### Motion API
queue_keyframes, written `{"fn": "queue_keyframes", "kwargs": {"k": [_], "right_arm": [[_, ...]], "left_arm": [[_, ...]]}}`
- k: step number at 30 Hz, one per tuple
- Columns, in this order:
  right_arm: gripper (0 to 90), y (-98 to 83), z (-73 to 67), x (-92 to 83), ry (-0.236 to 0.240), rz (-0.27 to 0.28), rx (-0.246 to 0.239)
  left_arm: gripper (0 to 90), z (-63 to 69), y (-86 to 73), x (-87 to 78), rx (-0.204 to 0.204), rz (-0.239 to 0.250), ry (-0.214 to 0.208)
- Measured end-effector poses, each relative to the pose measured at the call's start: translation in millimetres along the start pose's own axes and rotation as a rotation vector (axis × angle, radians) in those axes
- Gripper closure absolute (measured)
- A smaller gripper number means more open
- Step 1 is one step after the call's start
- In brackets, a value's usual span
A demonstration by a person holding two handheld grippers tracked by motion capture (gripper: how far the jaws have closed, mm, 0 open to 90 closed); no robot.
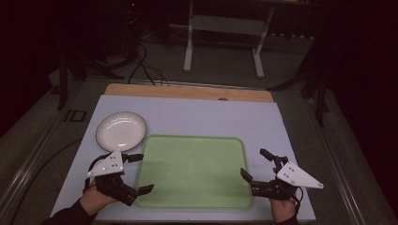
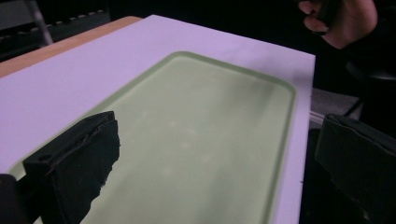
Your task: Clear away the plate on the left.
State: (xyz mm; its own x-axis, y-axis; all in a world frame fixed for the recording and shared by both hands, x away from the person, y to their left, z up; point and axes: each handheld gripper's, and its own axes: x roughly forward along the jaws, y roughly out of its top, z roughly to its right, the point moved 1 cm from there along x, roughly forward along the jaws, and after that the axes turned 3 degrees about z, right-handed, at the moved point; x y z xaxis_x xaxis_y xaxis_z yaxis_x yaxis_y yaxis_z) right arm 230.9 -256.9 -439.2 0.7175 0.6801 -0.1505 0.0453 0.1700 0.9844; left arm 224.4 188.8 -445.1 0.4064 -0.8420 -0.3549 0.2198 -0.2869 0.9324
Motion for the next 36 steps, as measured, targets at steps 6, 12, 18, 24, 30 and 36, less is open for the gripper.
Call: {"fn": "queue_keyframes", "kwargs": {"k": [6, 12, 18, 24, 30, 36], "right_arm": [[10.3, 0.4, -1.8, 2.1, -0.007, -0.008, -0.015], [10.2, 0.7, -2.8, 2.0, -0.007, -0.008, -0.016], [10.2, 0.5, -3.6, 3.4, 0.002, -0.011, -0.016], [10.2, 0.5, -3.6, 3.7, 0.001, -0.013, -0.016], [10.2, 0.7, -4.3, 4.0, 0.003, -0.013, -0.018], [10.2, 0.6, -5.0, 5.0, 0.006, -0.014, -0.022]], "left_arm": [[0.3, 1.1, 15.0, -7.0, 0.027, 0.029, 0.007], [0.4, -3.8, 21.9, -9.2, 0.031, 0.008, 0.027], [0.8, -14.4, 31.7, -15.5, 0.032, 0.007, 0.055], [0.8, -26.7, 35.3, -19.1, 0.006, 0.012, 0.103], [1.1, -35.8, 36.2, -22.7, -0.005, 0.003, 0.143], [1.2, -47.4, 37.7, -31.2, -0.025, 0.003, 0.183]]}}
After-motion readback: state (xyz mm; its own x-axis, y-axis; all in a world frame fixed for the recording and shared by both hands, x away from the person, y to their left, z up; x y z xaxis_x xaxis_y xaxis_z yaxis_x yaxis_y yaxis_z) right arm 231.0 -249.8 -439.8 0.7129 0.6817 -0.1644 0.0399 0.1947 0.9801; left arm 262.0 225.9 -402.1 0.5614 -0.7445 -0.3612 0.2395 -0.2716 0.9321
